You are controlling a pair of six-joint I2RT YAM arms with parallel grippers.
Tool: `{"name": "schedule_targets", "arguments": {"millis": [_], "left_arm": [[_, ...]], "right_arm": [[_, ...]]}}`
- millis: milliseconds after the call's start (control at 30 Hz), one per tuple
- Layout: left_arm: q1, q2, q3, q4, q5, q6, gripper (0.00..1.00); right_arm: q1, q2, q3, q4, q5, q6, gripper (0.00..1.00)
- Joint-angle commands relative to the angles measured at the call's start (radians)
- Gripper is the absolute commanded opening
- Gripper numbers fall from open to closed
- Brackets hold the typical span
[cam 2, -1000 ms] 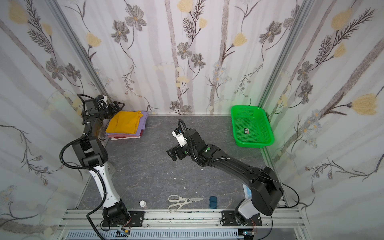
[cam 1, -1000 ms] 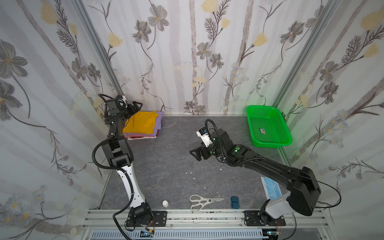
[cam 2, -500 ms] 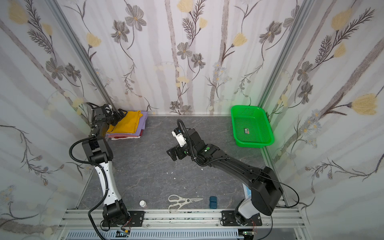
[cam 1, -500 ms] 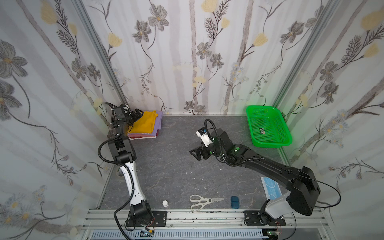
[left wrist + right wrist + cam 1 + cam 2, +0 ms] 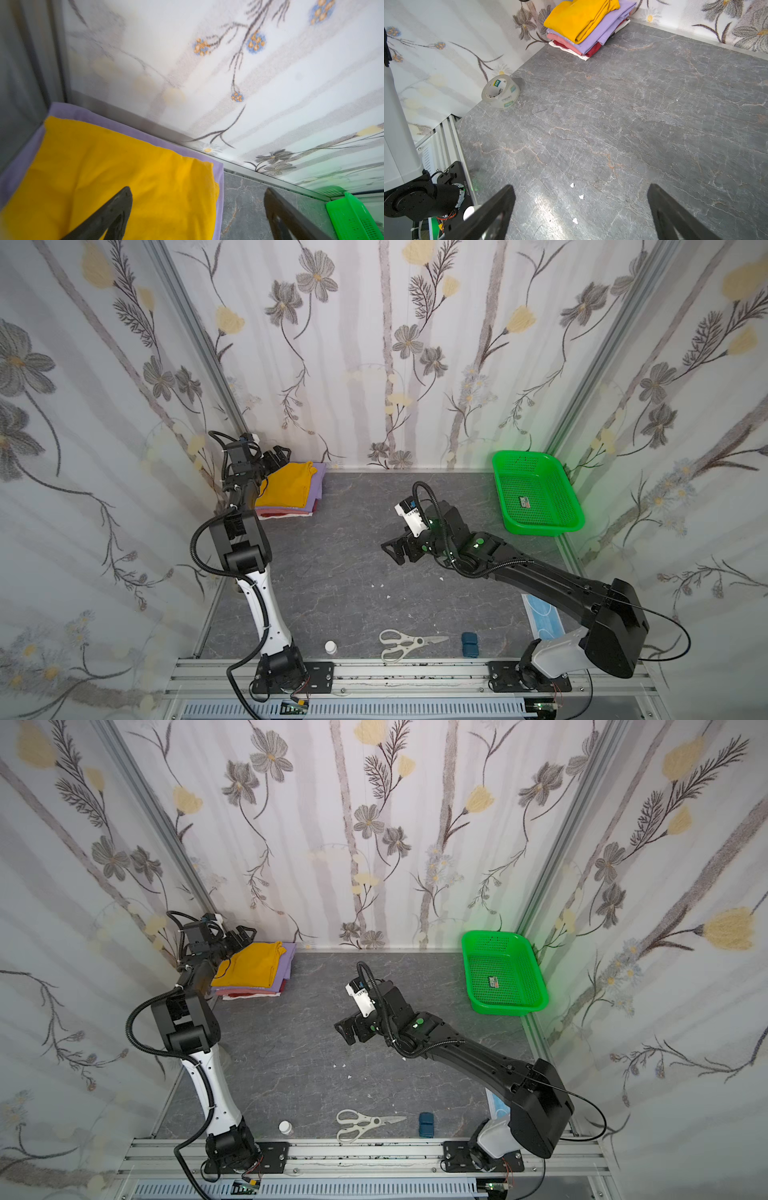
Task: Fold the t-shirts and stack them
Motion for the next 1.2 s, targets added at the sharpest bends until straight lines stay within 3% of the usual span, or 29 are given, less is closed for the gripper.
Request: {"name": "schedule_targets", "arguments": {"millis": [0,233,367,500,633,733,833,900,967,1100,1167], "left_arm": [[-0.016,0.031,-0.024,0.088,0.08,-0.077,1.0],[-0.067,0.044,-0.205,0.353,0.156,-0.218,1.0],[-0.062,-0.048,-0.253,0.52,0.236,-0.309,1.0],[-0.061,-0.197,-0.234,0.412,0.245,-0.271,1.0],[-0.08,-0.36,-0.22,0.119,0.19,-0.136,1.0],[-0.115,-0.502,-0.289,-0.019,0.109,-0.046,1.0],[-0.172,-0.697,-0.46,-0.056,0.001,0.015,1.0],[-0.236,-0.851,-0.616,-0.066,-0.135,0.092,1.0],[-0.309,-0.982,-0.742,-0.084,-0.347,0.166,1.0],[-0.413,-1.171,-0.992,-0.019,-0.707,0.206,1.0],[-0.426,-1.236,-1.106,0.015,-0.743,0.162,1.0]], "right_arm": [[0.004,-0.015,-0.009,0.03,0.015,0.002,1.0],[0.004,-0.053,-0.032,0.035,0.02,0.003,1.0],[0.01,-0.088,-0.046,0.022,0.034,-0.004,1.0],[0.012,-0.161,-0.093,0.032,0.065,-0.006,1.0],[0.012,-0.226,-0.122,0.011,0.096,-0.013,1.0],[0.012,-0.275,-0.139,-0.007,0.102,-0.018,1.0],[0.013,-0.331,-0.156,-0.034,0.104,-0.028,1.0],[0.015,-0.372,-0.169,-0.056,0.107,-0.047,1.0],[0.015,-0.416,-0.189,-0.072,0.137,-0.076,1.0],[0.013,-0.499,-0.268,-0.052,0.305,-0.146,1.0],[0.011,-0.524,-0.318,0.0,0.458,-0.177,1.0]]}}
